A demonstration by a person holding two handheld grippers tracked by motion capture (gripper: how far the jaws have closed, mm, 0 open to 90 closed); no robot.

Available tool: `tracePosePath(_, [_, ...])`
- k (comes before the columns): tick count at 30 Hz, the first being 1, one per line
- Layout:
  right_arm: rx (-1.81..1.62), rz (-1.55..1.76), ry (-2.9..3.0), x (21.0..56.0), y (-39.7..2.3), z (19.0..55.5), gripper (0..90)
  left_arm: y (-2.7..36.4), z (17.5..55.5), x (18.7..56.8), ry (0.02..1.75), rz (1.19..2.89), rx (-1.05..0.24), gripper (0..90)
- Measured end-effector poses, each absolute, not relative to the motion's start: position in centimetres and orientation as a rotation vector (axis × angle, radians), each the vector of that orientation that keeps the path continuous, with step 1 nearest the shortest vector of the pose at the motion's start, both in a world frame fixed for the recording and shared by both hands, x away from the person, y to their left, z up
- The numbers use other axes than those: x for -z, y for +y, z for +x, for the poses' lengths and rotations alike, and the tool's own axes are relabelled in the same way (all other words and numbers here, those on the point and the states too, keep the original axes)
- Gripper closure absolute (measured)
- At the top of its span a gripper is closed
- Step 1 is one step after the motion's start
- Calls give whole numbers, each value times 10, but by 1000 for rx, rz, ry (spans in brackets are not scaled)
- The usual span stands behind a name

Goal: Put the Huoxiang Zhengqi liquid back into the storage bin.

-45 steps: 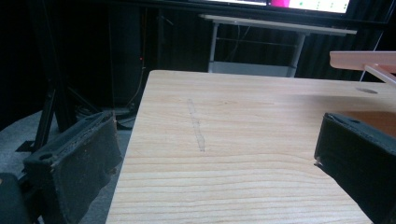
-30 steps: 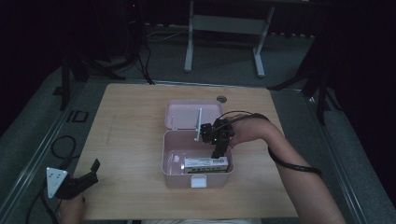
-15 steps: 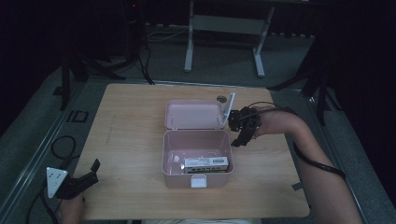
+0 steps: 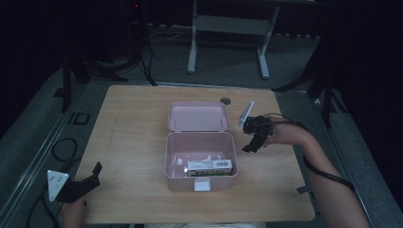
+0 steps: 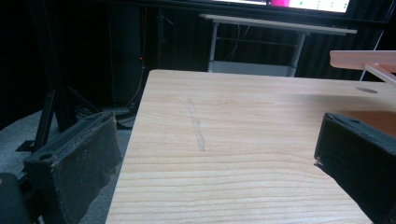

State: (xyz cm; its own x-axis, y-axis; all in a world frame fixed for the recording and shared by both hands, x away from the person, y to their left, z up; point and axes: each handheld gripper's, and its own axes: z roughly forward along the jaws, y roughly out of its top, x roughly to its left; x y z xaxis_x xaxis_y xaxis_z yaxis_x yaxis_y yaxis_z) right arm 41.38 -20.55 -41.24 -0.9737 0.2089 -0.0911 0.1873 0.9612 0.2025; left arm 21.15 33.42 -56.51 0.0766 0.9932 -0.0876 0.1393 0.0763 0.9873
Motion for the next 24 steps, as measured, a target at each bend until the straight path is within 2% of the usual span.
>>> tracePosePath(1, [-309,338,2993,426,-208,417,141,334,211,565,1284,1283,-1020,3])
tracePosePath(5, [-383,391,2946,451,-212,421,105,334,211,565,1284,1284,-1019,3])
tracePosePath(13, [-624,536,2656,486,-227,432,106,334,211,565,1282,1283,-1018,2])
tracePosePath(24, [-740,734,2367,528,-248,429,106,335,211,565,1283,1283,-1017,3])
